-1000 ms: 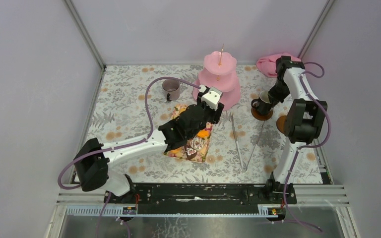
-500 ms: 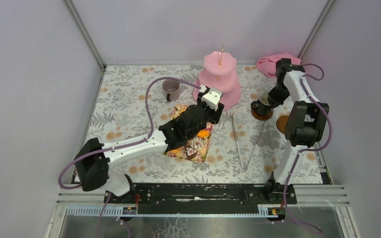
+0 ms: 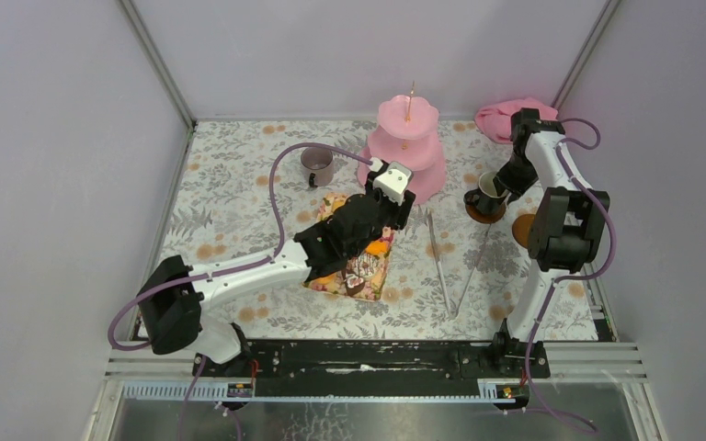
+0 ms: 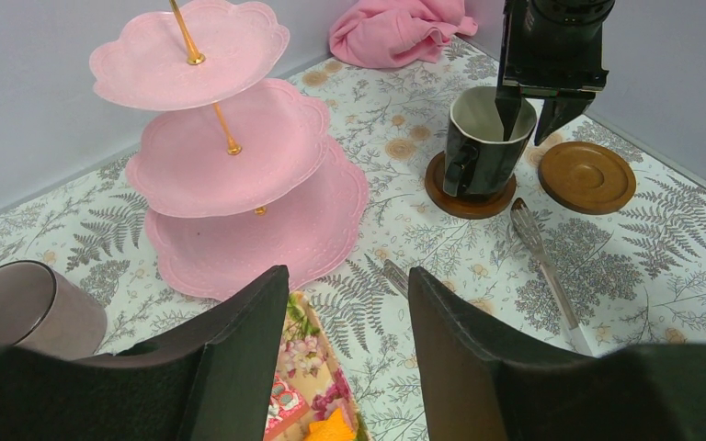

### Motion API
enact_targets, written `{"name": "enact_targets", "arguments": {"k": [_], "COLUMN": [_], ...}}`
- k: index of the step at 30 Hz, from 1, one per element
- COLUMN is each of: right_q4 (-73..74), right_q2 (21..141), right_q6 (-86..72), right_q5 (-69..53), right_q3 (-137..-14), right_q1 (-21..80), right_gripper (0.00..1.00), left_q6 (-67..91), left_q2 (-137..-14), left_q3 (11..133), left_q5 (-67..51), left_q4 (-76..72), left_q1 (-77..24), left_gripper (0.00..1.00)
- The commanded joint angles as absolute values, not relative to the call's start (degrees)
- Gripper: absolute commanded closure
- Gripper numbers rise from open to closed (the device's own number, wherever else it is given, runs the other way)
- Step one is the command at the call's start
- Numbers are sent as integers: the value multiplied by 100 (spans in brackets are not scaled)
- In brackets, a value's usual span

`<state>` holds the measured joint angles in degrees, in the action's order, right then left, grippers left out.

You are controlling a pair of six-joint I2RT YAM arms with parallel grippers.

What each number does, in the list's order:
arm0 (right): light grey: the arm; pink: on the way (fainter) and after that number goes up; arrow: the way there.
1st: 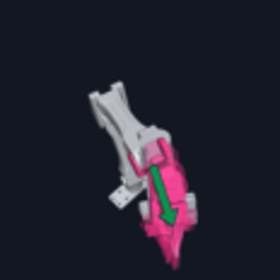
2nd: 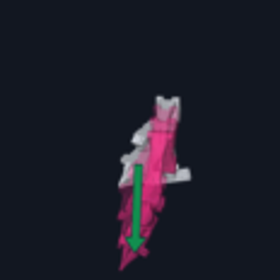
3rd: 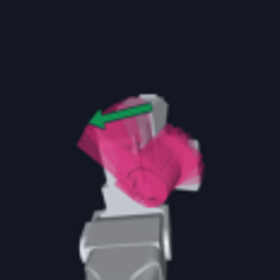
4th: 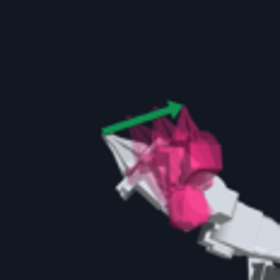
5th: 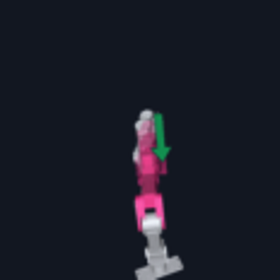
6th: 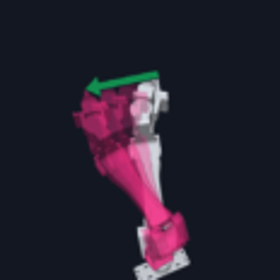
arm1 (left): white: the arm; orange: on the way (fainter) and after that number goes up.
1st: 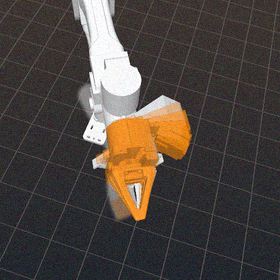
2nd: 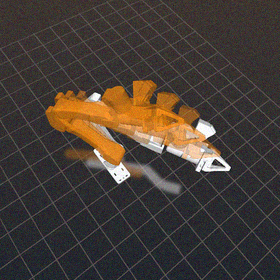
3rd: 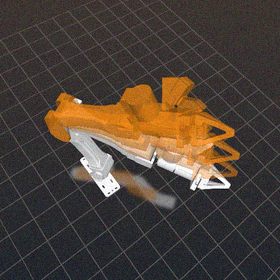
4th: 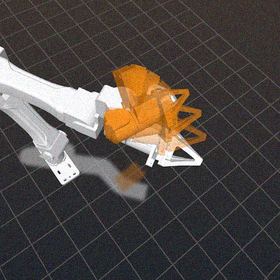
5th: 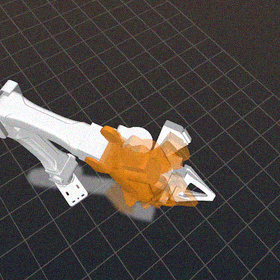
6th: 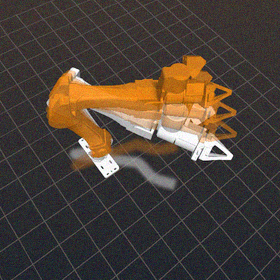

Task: Serve the afternoon tea
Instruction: Place the cup on the coaster.

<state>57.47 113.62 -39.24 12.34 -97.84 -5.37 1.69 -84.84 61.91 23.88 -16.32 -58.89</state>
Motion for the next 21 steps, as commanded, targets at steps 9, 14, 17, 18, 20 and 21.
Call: {"name": "enact_targets", "arguments": {"k": [9, 14, 17, 18, 20, 21], "right_q4": [5525, 5508, 5528, 5528, 5524, 5528], "right_q2": [10781, 10687, 10587, 10549, 10446, 10388], "right_q6": [-3696, -3670, -3636, -3612, -3589, -3587], "right_q5": [1000, 981, 1025, 1023, 1030, 1044], "right_q3": [-10295, -10331, -10300, -10272, -10201, -10148], "right_q1": [-545, -536, -538, -536, -536, -534], "right_gripper": [50, 46, 46, 46, 46, 46], "left_q6": [101, 79, 76, 77, 79, 75], "left_q2": [-8453, -8479, -8510, -8525, -8534, -8517], "left_q3": [6359, 6452, 6556, 6602, 6654, 6660], "left_q5": [2615, 2631, 2613, 2597, 2590, 2595], "left_q4": [-1878, -1824, -1756, -1719, -1659, -1646], "left_q1": [-5941, -5938, -5938, -5935, -5947, -5947], "left_gripper": [42, 42, 42, 42, 42, 42]}}
